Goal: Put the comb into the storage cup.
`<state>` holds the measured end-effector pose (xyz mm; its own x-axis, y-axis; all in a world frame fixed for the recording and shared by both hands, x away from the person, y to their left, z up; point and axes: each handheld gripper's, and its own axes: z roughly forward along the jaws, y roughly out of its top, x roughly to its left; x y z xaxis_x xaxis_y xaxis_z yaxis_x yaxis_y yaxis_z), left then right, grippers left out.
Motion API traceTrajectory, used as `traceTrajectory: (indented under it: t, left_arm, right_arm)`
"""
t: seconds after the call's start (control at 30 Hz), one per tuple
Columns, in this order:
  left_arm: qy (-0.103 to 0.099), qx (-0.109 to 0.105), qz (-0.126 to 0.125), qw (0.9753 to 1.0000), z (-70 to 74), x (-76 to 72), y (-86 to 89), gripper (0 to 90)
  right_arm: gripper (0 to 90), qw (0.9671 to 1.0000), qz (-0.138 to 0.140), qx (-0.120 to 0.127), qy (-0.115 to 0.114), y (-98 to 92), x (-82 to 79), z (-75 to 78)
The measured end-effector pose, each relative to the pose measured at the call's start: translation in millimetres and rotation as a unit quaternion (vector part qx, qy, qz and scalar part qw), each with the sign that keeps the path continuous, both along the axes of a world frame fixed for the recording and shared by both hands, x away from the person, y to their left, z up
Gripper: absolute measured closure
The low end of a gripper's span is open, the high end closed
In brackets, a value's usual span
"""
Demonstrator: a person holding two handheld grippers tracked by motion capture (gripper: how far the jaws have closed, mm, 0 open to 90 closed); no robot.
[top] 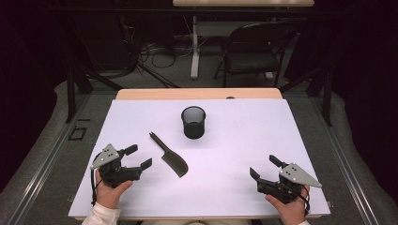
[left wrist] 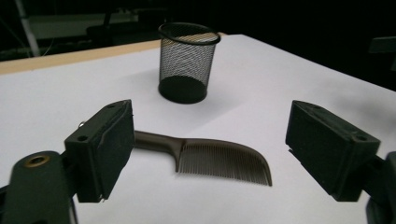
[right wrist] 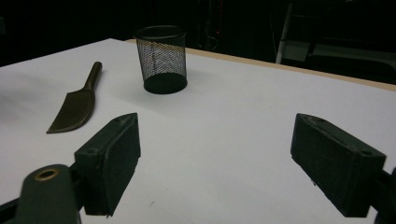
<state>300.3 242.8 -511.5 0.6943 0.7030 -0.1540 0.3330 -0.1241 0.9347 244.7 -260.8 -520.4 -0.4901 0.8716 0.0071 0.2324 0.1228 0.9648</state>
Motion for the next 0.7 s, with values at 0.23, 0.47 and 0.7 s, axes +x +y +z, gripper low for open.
traceTrajectory:
  t: [0.23,0.47,0.7]
  left_arm:
    - [0.022,-0.01,0.026,0.9994,8.9,15.6,-2.4,37.6]
    - [0.043,-0.01,0.041,0.9982,14.1,35.9,-7.3,48.7]
    - [0.078,0.007,0.051,0.9956,15.6,51.7,-16.6,56.0]
  right_arm:
    - [19.5,0.9999,-0.01,-0.013,0.0,0.5,-0.9,-0.2]
    - [20.4,0.9997,-0.018,-0.012,0.012,0.2,4.4,-4.8]
    - [22.5,0.9998,-0.015,-0.013,0.007,2.7,2.0,-4.5]
